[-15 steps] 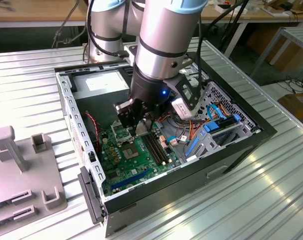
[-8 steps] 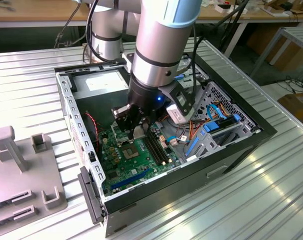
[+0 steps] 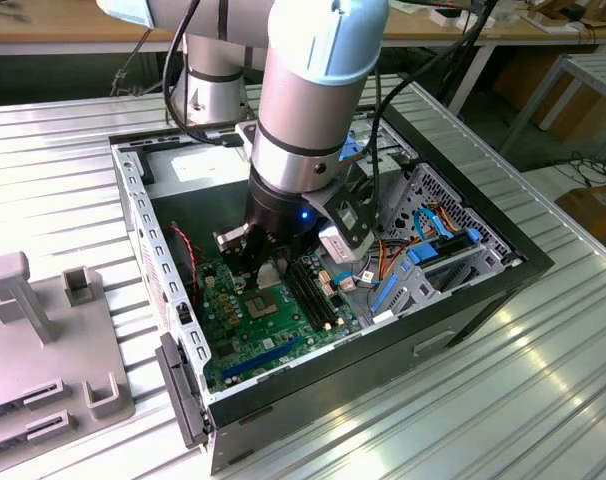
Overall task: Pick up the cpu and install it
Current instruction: 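Place the cpu into insertion slot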
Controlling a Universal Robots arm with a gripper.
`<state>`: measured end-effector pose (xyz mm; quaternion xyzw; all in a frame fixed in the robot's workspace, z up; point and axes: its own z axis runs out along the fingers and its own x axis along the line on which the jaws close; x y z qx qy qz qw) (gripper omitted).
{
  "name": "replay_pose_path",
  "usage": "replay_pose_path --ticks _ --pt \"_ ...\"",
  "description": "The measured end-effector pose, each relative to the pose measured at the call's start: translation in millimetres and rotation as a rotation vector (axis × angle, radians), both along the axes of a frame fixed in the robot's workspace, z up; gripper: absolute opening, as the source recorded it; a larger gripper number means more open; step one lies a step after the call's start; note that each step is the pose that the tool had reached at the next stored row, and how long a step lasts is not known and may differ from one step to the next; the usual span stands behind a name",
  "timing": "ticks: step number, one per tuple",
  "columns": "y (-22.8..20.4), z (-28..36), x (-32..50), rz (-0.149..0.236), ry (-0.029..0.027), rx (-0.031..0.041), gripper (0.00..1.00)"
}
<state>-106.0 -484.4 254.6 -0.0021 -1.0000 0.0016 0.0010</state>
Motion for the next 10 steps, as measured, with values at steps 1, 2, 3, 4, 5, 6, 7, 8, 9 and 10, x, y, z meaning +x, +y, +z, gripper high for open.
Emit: replay_pose_path --ticks 1,2,3,4,5,6,7,8,9,10 --pt "0.0 -3.3 -0.1 0.002 0.0001 0.0000 0.47" --pt "0.0 -6.1 -0.1 0.004 0.0001 0.0000 0.47" --pt "0.2 -8.6 -0.1 0.006 0.0001 0.0000 0.47" --pt "0.2 -10.5 -0.1 0.009 0.0002 -0.0001 0.47" --pt "0.2 -12.7 -0.1 0.015 0.0001 0.0000 0.47" --pt "0.2 -14.0 -0.1 0.019 0.0002 0.0000 0.47" --pt "0.2 -16.8 0.2 0.024 0.0009 -0.0001 0.47" --pt "0.2 -18.6 0.3 0.024 0.0010 -0.0001 0.47" --pt "0.2 -20.3 0.3 0.024 0.0010 0.0001 0.47" --pt "0.1 -21.2 0.4 0.024 0.0011 0.0000 0.47"
